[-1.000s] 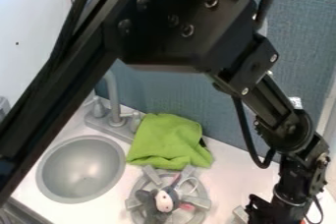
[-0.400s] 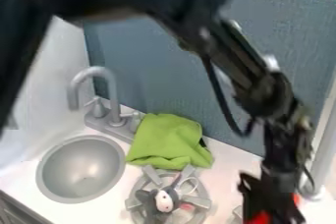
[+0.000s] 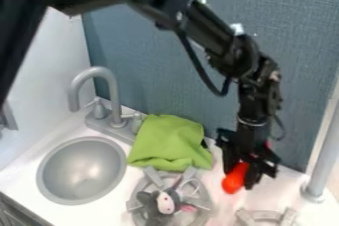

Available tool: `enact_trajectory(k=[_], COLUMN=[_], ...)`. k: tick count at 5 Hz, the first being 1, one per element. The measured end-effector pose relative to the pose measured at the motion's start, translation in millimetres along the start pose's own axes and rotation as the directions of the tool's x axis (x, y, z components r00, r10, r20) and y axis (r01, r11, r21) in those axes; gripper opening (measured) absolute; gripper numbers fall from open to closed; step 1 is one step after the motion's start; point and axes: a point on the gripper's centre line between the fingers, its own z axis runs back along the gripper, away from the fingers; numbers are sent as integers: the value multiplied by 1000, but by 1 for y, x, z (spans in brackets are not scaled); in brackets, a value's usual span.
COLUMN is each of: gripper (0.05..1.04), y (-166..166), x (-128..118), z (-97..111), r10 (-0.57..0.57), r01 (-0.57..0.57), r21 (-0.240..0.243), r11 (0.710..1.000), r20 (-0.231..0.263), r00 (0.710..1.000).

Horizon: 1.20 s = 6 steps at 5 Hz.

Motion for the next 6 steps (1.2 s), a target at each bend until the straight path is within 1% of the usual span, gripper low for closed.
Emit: enact_trajectory(k=[1, 2, 3, 4, 5, 6], gripper=[557, 557, 557, 557, 557, 636], y=[9, 6, 0, -1, -2, -3], x=[15, 29, 29, 32, 34, 36], z=[-20, -38, -48, -51, -54, -54], r10=[10, -14, -48, -63, -51, -54], r01=[-10, 12, 41, 56, 44, 49], r21=[-3, -24, -73, -81, -86, -87], r11=[1000, 1000, 996, 995, 995, 995], r20=[-39, -79, -91, -88, -79, -63], r00=[999, 997, 995, 994, 996, 997])
